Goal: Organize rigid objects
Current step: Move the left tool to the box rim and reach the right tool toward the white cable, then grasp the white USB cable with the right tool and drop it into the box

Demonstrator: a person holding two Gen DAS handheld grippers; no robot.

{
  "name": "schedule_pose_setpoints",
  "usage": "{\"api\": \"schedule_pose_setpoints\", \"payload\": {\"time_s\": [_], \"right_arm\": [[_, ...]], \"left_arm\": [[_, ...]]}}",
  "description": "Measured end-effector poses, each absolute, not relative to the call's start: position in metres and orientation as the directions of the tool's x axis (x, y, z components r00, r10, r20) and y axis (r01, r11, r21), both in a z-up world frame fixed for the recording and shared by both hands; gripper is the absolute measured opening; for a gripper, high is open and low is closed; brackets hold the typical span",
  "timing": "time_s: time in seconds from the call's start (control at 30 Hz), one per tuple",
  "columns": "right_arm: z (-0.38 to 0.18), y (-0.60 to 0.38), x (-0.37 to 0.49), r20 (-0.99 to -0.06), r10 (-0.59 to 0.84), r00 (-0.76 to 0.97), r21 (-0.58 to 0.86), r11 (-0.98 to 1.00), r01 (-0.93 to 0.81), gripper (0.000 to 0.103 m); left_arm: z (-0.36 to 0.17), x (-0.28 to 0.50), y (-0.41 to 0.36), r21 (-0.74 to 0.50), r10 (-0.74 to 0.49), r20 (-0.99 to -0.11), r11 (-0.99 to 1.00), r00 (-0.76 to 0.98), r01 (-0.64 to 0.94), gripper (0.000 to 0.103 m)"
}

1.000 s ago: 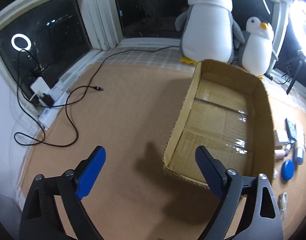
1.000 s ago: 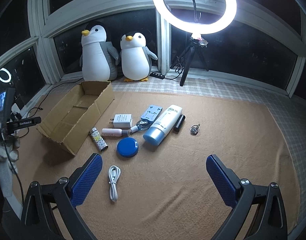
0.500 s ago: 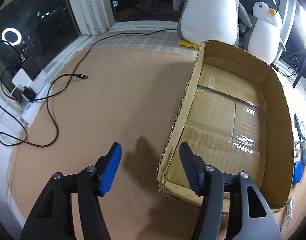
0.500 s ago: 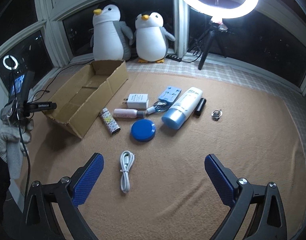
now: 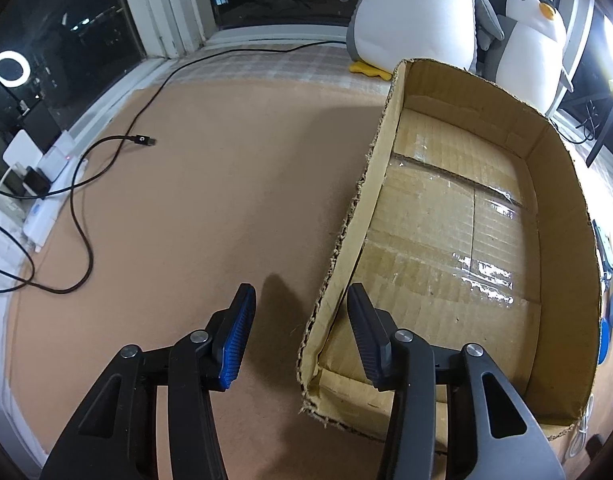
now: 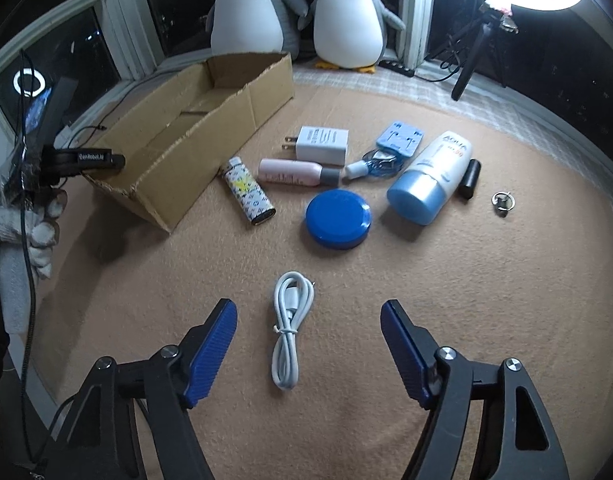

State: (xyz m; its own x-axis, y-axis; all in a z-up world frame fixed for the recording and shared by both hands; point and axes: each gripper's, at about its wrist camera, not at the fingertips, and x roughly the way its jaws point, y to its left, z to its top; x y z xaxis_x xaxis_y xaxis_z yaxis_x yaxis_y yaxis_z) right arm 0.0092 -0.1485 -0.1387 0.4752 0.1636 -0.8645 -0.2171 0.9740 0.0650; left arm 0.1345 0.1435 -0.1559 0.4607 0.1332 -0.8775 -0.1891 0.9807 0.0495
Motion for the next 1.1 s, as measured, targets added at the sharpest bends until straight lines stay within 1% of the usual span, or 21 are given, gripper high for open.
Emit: {"api": "schedule_pose_setpoints", "payload": {"time_s": [0.03,0.13,0.3,0.47,0.53,0.6,0.63,0.67,0.7,0.8,1.1], "right_arm": [[-0.141,-0.147,0.010,-0.868,0.161,0.470,0.062,0.974,-0.219,0.069],[-0.147,-0.143,0.012,-0.875,0.157,0.458,0.057,0.973,-0.224,0.060],[-0.155,-0.139,0.015,-0.885,0.159,0.437,0.060,0.971,-0.230,0.059],[-0.163,-0.134,0.019,-0.896,0.159,0.414,0.061,0.969,-0.241,0.042],[-0.166,-0.133,0.021,-0.901,0.160,0.403,0.062,0.968,-0.244,0.038],[-0.166,-0.133,0.021,-0.900,0.154,0.408,0.054,0.968,-0.246,0.037],[-0.166,-0.133,0.021,-0.900,0.152,0.409,0.052,0.968,-0.246,0.033],[-0.166,-0.133,0.021,-0.899,0.151,0.410,0.051,0.968,-0.245,0.026],[-0.166,-0.134,0.022,-0.899,0.152,0.411,0.053,0.969,-0.243,0.022],[-0.165,-0.138,0.023,-0.898,0.169,0.406,0.075,0.968,-0.238,0.021],[-0.165,-0.138,0.022,-0.895,0.172,0.412,0.076,0.968,-0.240,0.021]], "left_arm": [[-0.157,0.135,0.143,0.049,0.132,-0.878,0.981,0.460,-0.187,0.046],[-0.159,0.136,0.142,0.054,0.136,-0.876,0.981,0.463,-0.186,0.046],[-0.159,0.138,0.140,0.059,0.139,-0.872,0.982,0.469,-0.182,0.045],[-0.159,0.136,0.139,0.054,0.136,-0.872,0.982,0.470,-0.183,0.041],[-0.159,0.136,0.139,0.049,0.131,-0.873,0.982,0.469,-0.183,0.038],[-0.158,0.136,0.138,0.053,0.135,-0.873,0.982,0.469,-0.183,0.038],[-0.158,0.136,0.137,0.056,0.137,-0.872,0.982,0.469,-0.183,0.038],[-0.158,0.136,0.137,0.057,0.138,-0.872,0.982,0.469,-0.183,0.037],[-0.158,0.136,0.137,0.058,0.139,-0.872,0.982,0.470,-0.182,0.037],[-0.158,0.136,0.137,0.059,0.139,-0.871,0.982,0.471,-0.181,0.037],[-0.158,0.136,0.137,0.057,0.138,-0.871,0.982,0.471,-0.182,0.037]]}}
